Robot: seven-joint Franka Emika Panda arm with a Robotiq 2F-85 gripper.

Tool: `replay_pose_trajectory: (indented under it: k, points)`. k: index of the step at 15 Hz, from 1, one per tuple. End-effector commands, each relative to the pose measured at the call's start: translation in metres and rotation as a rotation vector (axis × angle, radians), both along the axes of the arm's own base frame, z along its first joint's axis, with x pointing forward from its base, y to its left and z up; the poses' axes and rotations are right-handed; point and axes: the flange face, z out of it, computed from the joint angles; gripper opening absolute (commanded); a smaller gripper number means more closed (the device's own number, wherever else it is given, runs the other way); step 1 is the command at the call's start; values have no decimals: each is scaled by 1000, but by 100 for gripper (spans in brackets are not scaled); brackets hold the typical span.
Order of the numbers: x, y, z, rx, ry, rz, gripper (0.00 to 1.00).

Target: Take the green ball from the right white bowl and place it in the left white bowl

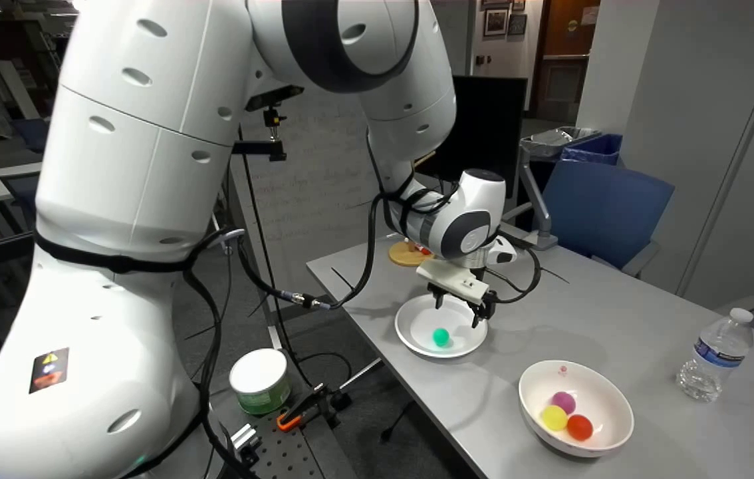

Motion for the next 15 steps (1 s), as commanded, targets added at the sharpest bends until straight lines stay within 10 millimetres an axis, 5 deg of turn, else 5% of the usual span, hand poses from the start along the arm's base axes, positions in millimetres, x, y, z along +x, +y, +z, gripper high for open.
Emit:
replay_pose_trajectory:
  k: [1,15]
  points:
    - [-16,-13,43,-31,7,-30,100]
    - [-97,-91,155,-52,-131,-241,100]
